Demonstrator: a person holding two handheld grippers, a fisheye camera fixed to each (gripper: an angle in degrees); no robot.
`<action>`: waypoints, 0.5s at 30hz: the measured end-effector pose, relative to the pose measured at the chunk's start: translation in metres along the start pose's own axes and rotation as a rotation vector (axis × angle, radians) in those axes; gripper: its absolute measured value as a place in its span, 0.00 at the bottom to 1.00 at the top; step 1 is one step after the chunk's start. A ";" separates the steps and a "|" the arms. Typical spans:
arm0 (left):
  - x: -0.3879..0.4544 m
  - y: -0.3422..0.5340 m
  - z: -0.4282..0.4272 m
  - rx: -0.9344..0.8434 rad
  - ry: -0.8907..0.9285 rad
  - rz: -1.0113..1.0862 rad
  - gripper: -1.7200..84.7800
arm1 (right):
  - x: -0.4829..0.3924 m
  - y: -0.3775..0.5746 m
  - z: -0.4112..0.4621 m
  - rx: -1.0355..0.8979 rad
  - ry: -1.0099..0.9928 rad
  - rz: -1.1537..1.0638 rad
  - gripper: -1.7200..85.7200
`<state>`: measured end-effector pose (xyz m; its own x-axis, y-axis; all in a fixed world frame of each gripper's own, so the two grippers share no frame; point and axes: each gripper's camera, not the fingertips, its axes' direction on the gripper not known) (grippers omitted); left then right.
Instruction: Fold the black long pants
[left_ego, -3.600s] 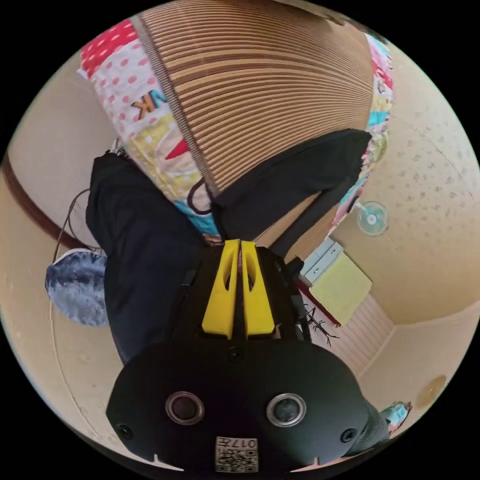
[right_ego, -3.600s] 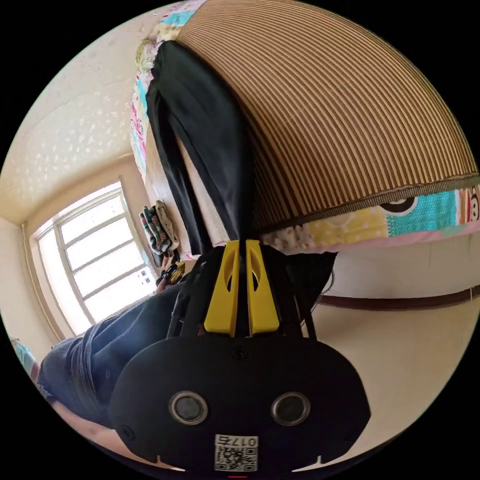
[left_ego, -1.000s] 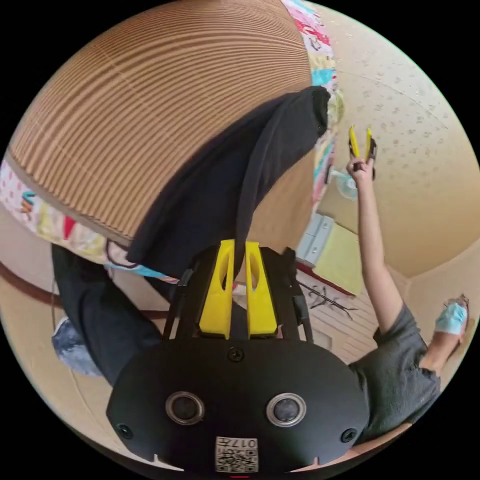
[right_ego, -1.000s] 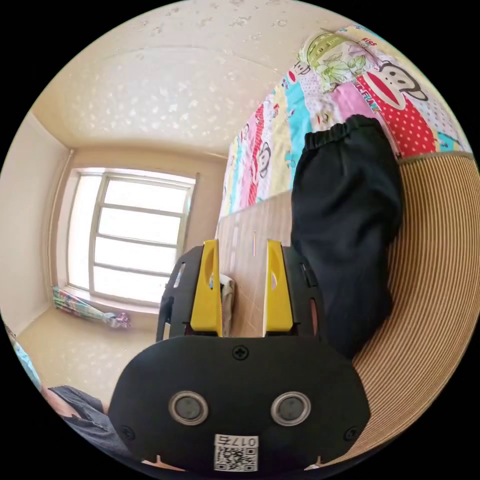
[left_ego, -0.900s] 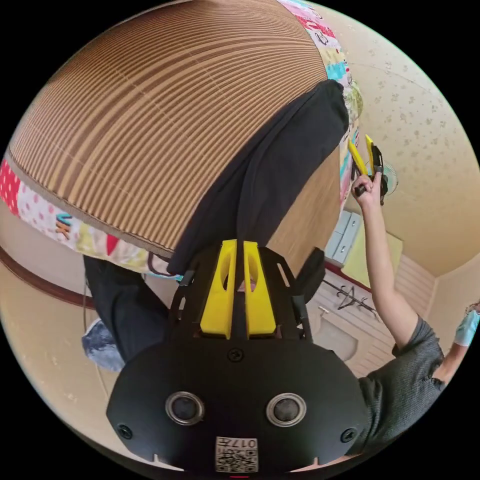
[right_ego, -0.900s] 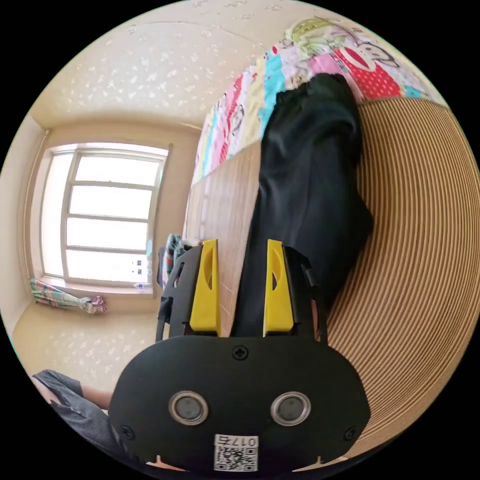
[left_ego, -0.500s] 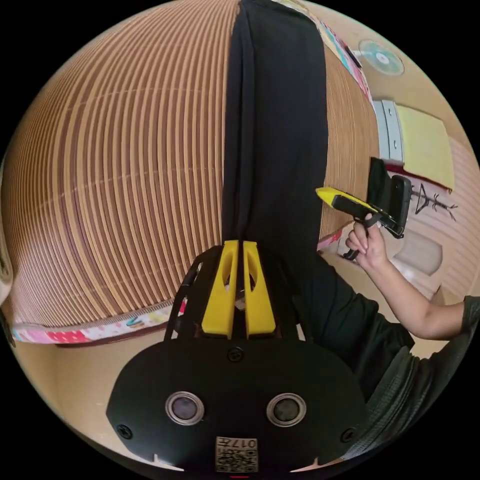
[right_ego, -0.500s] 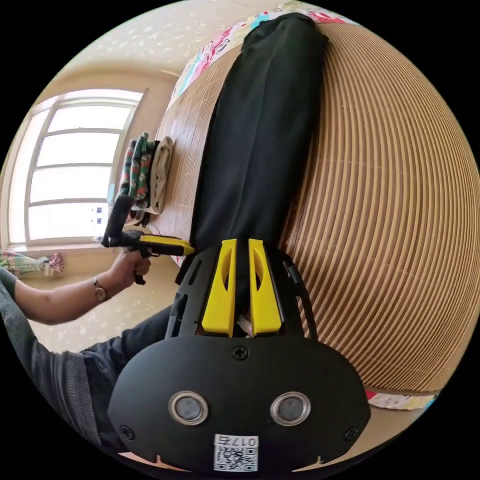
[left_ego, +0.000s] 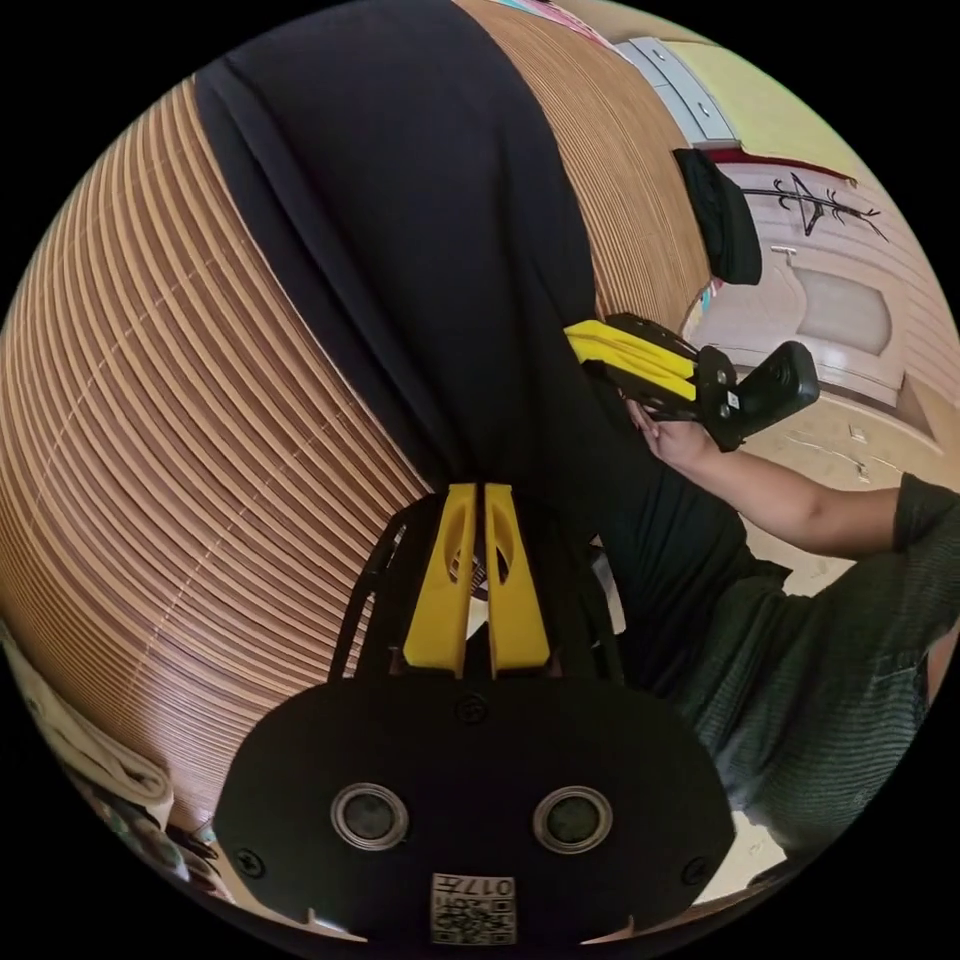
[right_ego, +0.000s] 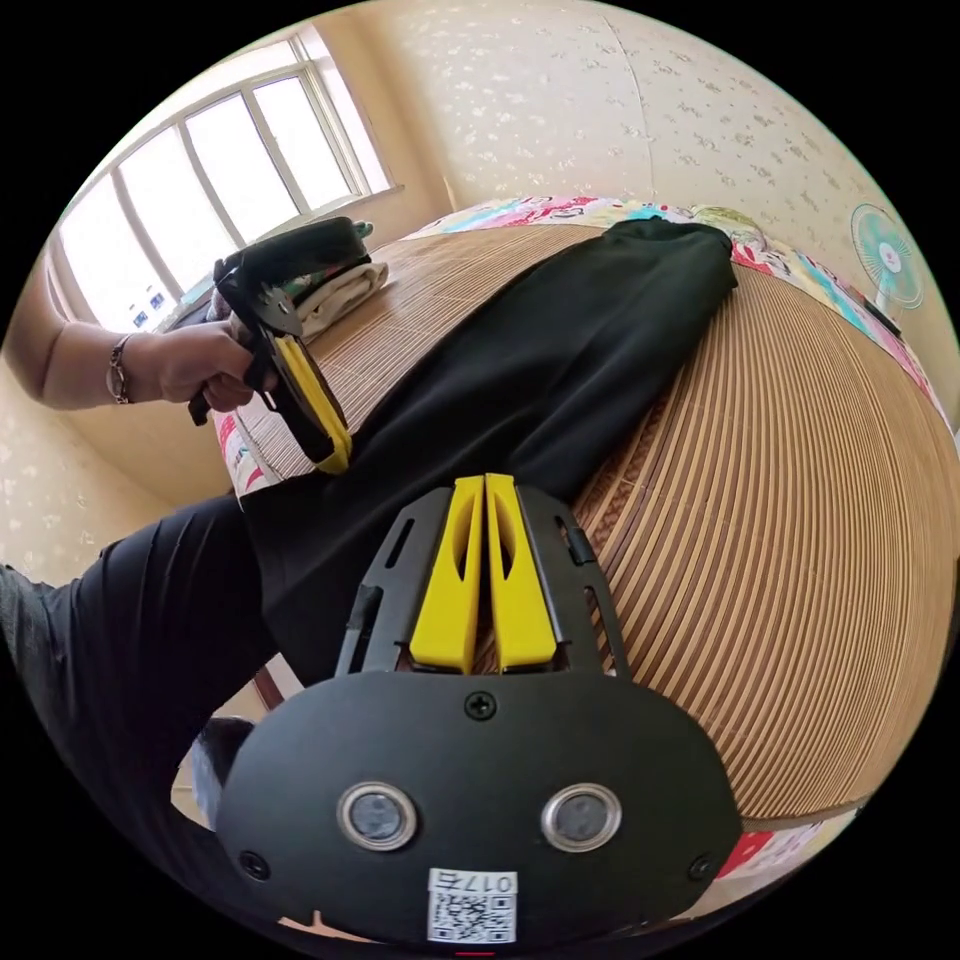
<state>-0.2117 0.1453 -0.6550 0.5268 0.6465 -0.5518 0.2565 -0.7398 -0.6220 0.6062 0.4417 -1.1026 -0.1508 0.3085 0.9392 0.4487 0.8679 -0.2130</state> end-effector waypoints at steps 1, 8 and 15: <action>0.005 0.006 -0.001 0.018 -0.007 0.012 0.01 | -0.003 0.003 -0.002 0.015 0.007 -0.008 0.02; 0.067 0.062 0.000 0.241 -0.277 0.049 0.01 | -0.011 0.001 -0.016 0.032 0.026 -0.025 0.02; 0.037 0.141 -0.022 0.491 0.035 -0.236 0.01 | -0.049 -0.022 -0.023 -0.058 0.268 -0.052 0.03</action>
<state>-0.1384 0.0608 -0.7505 0.5294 0.7717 -0.3524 -0.0337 -0.3960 -0.9176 0.6238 0.3987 -1.1380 0.0601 0.1437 0.9878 0.4969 0.8540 -0.1545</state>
